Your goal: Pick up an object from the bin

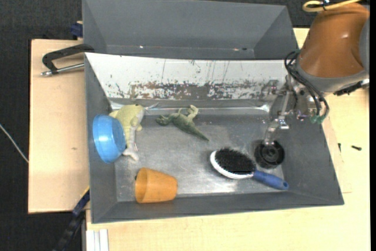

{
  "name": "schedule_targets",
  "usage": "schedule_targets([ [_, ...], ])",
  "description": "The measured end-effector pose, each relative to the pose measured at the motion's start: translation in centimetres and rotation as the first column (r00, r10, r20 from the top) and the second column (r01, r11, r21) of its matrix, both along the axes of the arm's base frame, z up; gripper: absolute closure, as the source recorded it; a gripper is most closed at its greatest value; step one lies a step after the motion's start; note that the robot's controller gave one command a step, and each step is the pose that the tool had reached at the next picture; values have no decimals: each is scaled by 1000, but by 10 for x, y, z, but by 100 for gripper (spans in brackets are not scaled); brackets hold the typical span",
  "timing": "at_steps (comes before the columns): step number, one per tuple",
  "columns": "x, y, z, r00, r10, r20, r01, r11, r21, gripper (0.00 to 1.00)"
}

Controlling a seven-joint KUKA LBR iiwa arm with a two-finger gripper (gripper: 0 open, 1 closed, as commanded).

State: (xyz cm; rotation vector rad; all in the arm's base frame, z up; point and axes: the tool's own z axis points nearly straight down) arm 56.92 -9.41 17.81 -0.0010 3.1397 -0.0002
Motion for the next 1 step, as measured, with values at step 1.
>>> schedule_targets([
  [1,-73,70,-107,960,279,0,-279,960,0,0],
])
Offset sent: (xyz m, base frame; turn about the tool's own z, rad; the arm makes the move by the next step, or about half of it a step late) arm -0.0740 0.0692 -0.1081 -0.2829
